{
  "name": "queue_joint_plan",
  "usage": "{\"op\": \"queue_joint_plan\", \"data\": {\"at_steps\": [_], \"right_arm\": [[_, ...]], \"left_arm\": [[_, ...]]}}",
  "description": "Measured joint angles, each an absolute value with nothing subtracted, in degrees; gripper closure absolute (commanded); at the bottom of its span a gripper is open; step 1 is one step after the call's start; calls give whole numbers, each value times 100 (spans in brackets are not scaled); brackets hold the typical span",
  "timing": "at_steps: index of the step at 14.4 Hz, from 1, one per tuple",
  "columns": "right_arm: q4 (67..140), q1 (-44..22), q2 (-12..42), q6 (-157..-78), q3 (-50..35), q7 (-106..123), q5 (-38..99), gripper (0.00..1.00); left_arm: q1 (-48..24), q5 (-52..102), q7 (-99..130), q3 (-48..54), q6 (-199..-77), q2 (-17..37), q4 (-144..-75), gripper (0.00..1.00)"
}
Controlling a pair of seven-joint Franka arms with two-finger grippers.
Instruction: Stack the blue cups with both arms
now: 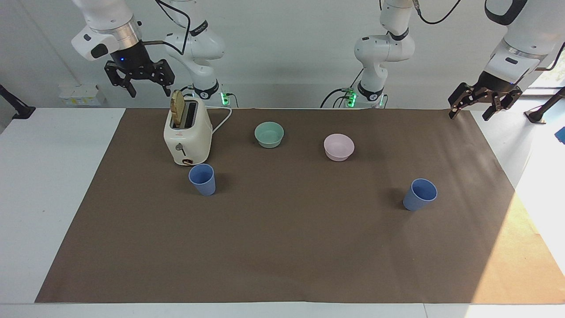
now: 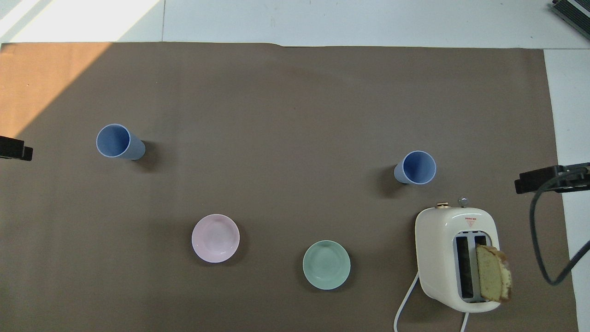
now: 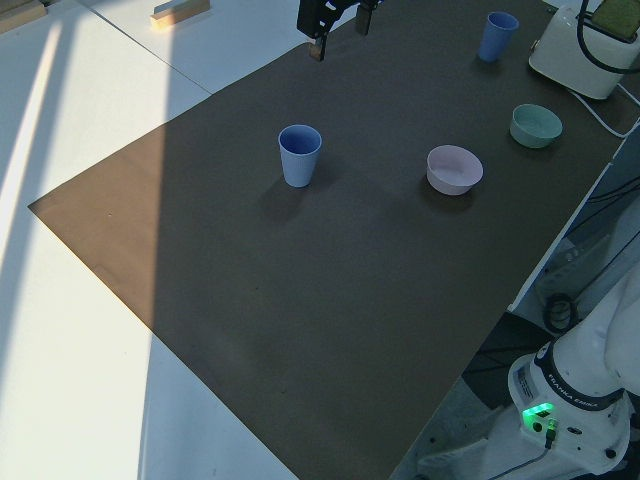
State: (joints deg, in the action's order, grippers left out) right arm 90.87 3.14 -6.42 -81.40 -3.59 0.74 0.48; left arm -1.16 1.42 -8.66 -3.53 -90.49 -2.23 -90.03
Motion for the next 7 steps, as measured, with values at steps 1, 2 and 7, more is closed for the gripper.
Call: {"op": "queue_joint_plan", "data": {"at_steps": [1,2,7], "right_arm": [[9087,314,-642,-8140,-359,74,48,0],[9087,314,-642,-8140,-359,74,48,0],[9087,314,-642,-8140,-358,74,48,0]], "left_arm": [[-118,142,-870,-345,-9129,-223,-9009,0],[-119,142,-875,-337,-9247,-216,-9033,0],[-127,143,-1019,-317,-10226,2,-9567,0]]}}
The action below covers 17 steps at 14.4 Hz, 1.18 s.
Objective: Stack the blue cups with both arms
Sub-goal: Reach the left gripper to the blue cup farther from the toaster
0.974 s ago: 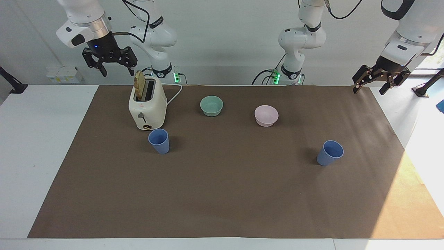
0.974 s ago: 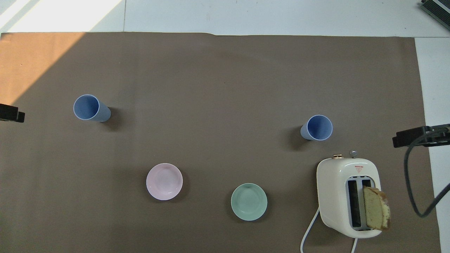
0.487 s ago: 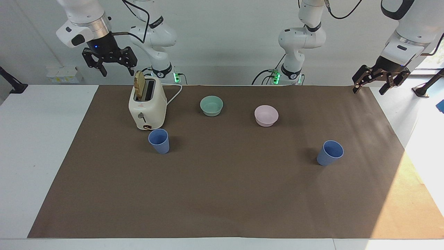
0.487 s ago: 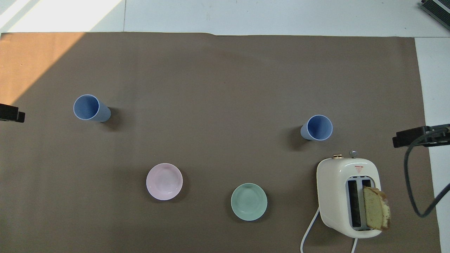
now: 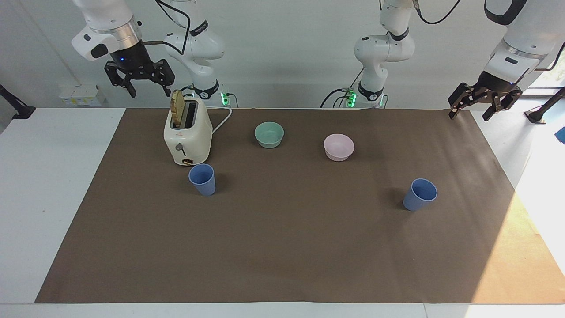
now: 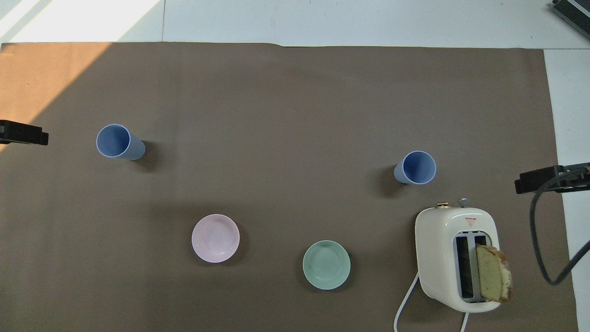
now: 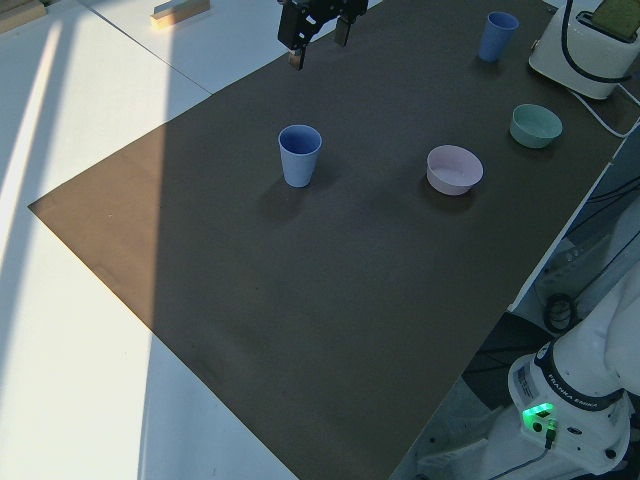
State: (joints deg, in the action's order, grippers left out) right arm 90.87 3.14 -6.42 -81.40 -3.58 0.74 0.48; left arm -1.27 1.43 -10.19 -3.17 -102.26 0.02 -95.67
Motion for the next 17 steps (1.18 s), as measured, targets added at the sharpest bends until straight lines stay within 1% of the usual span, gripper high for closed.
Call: {"op": "queue_joint_plan", "data": {"at_steps": [3,7,10,11,13,14,16,17], "right_arm": [[9087,314,-642,-8140,-358,74,48,0],[9087,314,-642,-8140,-358,74,48,0],[9087,314,-642,-8140,-357,74,48,0],[9087,314,-642,-8140,-357,74,48,0],[9087,314,-642,-8140,-357,74,48,0],[9087,314,-642,-8140,-357,74,48,0],[9087,314,-642,-8140,-357,74,48,0],[9087,314,-642,-8140,-357,74,48,0]], "left_arm": [[-132,143,-1168,-300,-10959,183,-10083,0],[-135,143,-1200,-290,-11723,535,-10486,0],[-137,143,-1200,-288,-12633,863,-10900,0],[-137,151,-1200,-288,-12943,975,-11011,3],[-137,229,-1198,-288,-13316,1172,-11099,24],[-137,271,-1197,-288,-13402,1251,-11108,46],[-137,304,-1197,-288,-13421,1301,-11153,82],[-137,310,-1196,-288,-13421,1300,-11180,94]]}}
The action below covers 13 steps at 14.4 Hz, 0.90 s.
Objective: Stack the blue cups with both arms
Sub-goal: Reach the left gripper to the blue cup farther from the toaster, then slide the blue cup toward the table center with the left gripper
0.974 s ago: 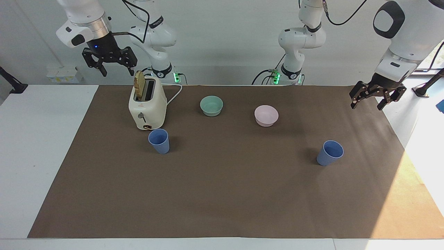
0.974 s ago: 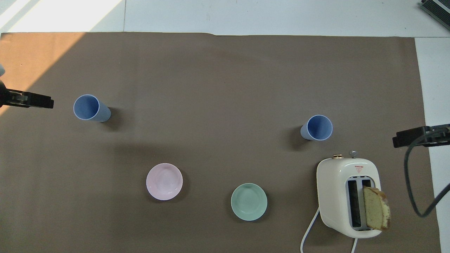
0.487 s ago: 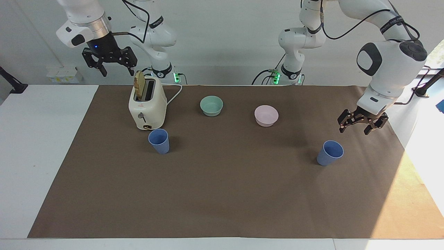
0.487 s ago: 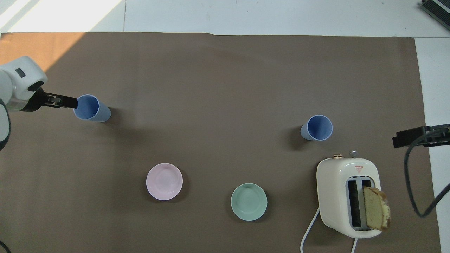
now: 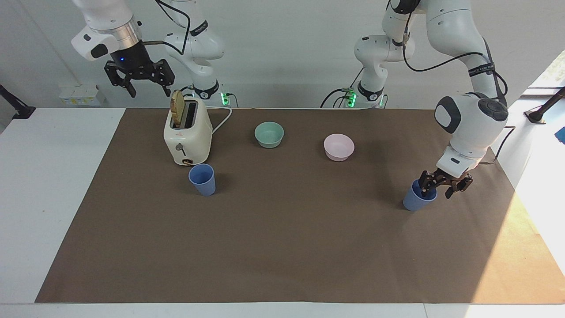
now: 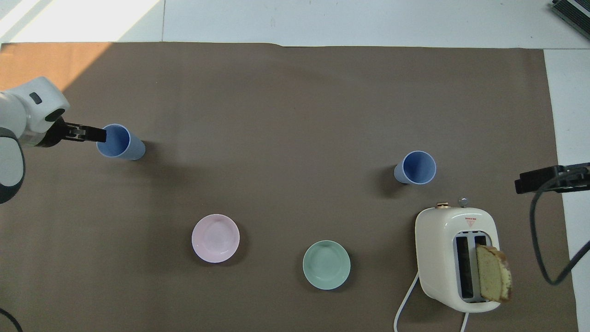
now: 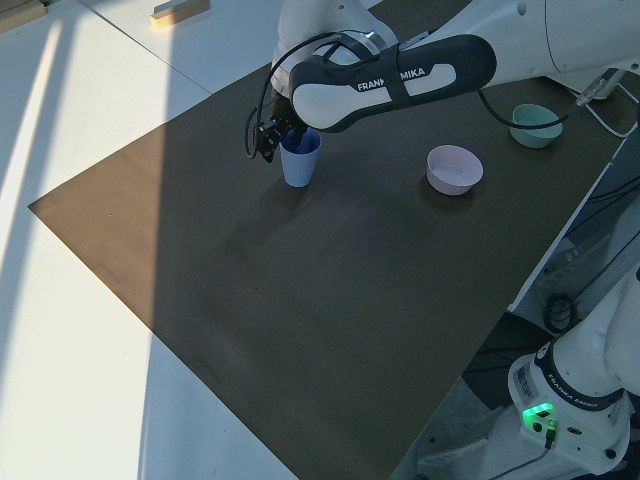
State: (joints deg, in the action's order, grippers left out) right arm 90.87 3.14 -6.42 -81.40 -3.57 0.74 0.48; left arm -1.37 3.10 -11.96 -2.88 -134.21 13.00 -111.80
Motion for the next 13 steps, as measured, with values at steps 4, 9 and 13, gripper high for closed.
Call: {"op": "queue_joint_plan", "data": {"at_steps": [4,9,13], "right_arm": [[9087,314,-642,-8140,-357,74,48,0],[9087,314,-642,-8140,-357,74,48,0],[9088,314,-642,-8140,-356,74,48,0]], "left_arm": [[-137,322,-1196,-288,-13395,1274,-11198,100],[-443,357,-1099,-277,-13050,907,-11172,100],[-1342,364,269,-257,-13001,819,-11176,100]]}}
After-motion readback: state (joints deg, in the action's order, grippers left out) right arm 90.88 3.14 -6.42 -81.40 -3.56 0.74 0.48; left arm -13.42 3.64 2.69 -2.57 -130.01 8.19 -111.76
